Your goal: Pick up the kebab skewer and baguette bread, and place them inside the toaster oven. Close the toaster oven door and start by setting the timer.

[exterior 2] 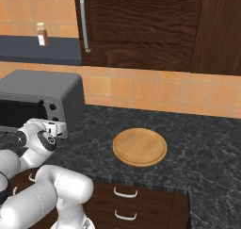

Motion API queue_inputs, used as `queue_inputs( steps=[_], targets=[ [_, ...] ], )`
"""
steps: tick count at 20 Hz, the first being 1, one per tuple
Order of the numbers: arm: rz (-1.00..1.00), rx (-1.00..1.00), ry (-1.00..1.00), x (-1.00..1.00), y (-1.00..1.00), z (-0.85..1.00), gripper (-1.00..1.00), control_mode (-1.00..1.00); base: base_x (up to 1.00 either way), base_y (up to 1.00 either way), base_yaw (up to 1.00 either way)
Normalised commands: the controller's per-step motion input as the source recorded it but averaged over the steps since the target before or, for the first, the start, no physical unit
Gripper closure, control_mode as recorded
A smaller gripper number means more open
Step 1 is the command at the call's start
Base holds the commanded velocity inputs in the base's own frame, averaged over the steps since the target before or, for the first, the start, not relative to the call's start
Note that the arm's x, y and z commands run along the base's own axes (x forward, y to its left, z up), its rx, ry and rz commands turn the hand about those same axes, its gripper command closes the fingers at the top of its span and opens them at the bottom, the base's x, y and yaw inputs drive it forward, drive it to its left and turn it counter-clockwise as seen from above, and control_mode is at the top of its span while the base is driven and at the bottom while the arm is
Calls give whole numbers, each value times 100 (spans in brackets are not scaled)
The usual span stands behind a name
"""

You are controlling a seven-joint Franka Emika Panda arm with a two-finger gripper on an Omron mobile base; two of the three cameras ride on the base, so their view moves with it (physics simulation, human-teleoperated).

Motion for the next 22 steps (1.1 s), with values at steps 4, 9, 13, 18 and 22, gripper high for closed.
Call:
queue_inputs(
  steps=[4, 9, 13, 18, 22],
  targets=[
    [0, 0, 0, 0, 0, 0, 100, -100, 0, 0, 0],
    [0, 0, 0, 0, 0, 0, 100, -100, 0, 0, 0],
    [0, 0, 0, 2, 0, 0, 100, -100, 0, 0, 0],
    [3, 8, -4, 1, 0, 7, 100, -100, 0, 0, 0],
    [4, 11, -3, 0, -3, 17, 100, -100, 0, 0, 0]
  ],
)
